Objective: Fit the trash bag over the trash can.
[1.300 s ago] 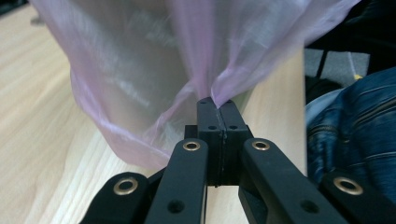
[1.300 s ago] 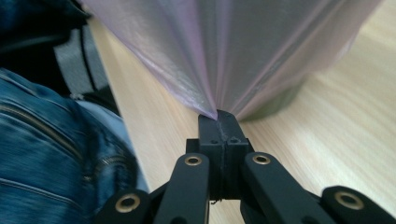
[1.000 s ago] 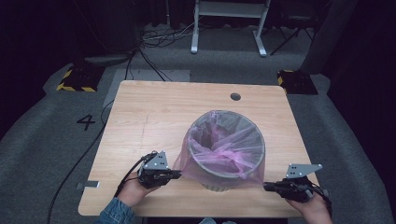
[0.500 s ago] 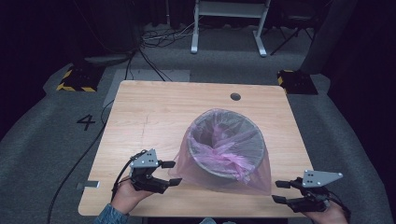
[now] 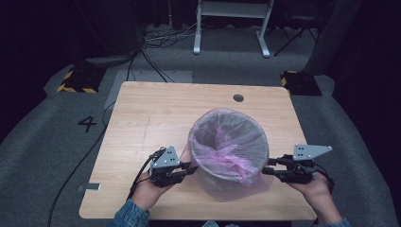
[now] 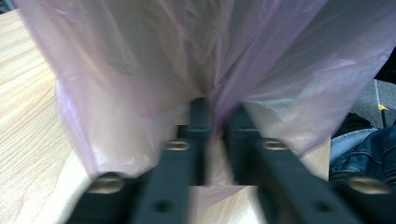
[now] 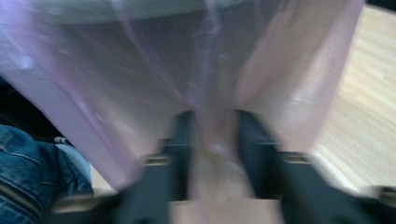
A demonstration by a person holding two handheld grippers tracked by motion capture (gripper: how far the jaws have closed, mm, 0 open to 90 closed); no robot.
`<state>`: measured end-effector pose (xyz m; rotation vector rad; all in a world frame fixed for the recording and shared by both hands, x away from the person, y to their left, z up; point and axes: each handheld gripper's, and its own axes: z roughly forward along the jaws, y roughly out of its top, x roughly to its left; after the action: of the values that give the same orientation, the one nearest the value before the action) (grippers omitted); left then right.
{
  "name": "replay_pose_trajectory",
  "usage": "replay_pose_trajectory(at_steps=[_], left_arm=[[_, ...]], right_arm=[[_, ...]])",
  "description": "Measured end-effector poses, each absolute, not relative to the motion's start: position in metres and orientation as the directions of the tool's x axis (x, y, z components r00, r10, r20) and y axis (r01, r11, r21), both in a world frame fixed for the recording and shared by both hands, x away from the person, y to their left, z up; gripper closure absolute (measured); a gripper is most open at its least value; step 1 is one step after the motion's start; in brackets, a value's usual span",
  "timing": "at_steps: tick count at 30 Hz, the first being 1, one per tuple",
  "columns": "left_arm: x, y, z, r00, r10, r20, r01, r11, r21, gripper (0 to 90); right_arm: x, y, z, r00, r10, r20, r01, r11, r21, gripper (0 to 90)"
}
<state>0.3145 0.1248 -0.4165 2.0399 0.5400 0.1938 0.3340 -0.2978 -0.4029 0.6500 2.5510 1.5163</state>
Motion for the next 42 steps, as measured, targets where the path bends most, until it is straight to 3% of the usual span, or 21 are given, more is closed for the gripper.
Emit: replay_pose_trajectory(at_steps=[2,11,18,22,23,24,27,28,30,32,34,37,39,42], left_arm=[[0.318,0.126,-0.418,0.879,0.469,-0.087,0.309,-0.421,0.853,89.5],[0.333,0.126,-0.446,0.855,0.508,-0.11,0.396,-0.5,0.77,89.6],[0.327,0.136,-0.464,0.864,0.481,-0.15,0.438,-0.571,0.694,89.5],[0.314,0.137,-0.468,0.899,0.4,-0.175,0.398,-0.584,0.707,89.5],[0.31,0.139,-0.465,0.908,0.379,-0.177,0.382,-0.576,0.723,89.4],[0.309,0.142,-0.462,0.908,0.381,-0.177,0.379,-0.561,0.736,86.5],[0.311,0.15,-0.452,0.891,0.403,-0.21,0.402,-0.482,0.778,51.9],[0.311,0.152,-0.447,0.888,0.405,-0.217,0.402,-0.455,0.795,42.5],[0.311,0.151,-0.437,0.9,0.384,-0.208,0.371,-0.42,0.828,36.6],[0.311,0.146,-0.429,0.909,0.373,-0.189,0.344,-0.411,0.844,39.4],[0.315,0.137,-0.422,0.903,0.41,-0.127,0.314,-0.427,0.848,57.6],[0.327,0.13,-0.421,0.882,0.459,-0.109,0.332,-0.44,0.834,83.6],[0.332,0.13,-0.424,0.876,0.464,-0.129,0.345,-0.417,0.841,89.1],[0.335,0.13,-0.429,0.866,0.478,-0.149,0.364,-0.399,0.842,89.5]], right_arm=[[0.339,-0.295,-0.407,-0.897,0.42,0.138,0.332,0.435,0.837,88.9],[0.353,-0.292,-0.461,-0.823,0.516,0.236,0.515,0.503,0.694,90.0],[0.331,-0.3,-0.472,-0.822,0.506,0.261,0.54,0.548,0.639,90.0],[0.316,-0.307,-0.465,-0.832,0.481,0.276,0.532,0.553,0.641,89.7],[0.313,-0.308,-0.462,-0.839,0.463,0.285,0.526,0.557,0.643,88.0],[0.309,-0.309,-0.458,-0.847,0.444,0.291,0.517,0.567,0.641,80.1],[0.302,-0.312,-0.444,-0.864,0.46,0.203,0.455,0.543,0.706,47.1],[0.3,-0.313,-0.436,-0.869,0.466,0.164,0.416,0.512,0.752,41.2],[0.299,-0.312,-0.425,-0.881,0.451,0.144,0.371,0.468,0.802,34.6],[0.302,-0.305,-0.415,-0.899,0.423,0.114,0.317,0.447,0.837,39.9],[0.308,-0.298,-0.411,-0.905,0.414,0.097,0.298,0.458,0.838,57.9],[0.323,-0.288,-0.409,-0.897,0.431,0.101,0.321,0.475,0.82,86.9],[0.334,-0.286,-0.415,-0.887,0.445,0.122,0.353,0.485,0.8,90.0],[0.349,-0.284,-0.431,-0.87,0.463,0.167,0.411,0.496,0.765,90.0]])
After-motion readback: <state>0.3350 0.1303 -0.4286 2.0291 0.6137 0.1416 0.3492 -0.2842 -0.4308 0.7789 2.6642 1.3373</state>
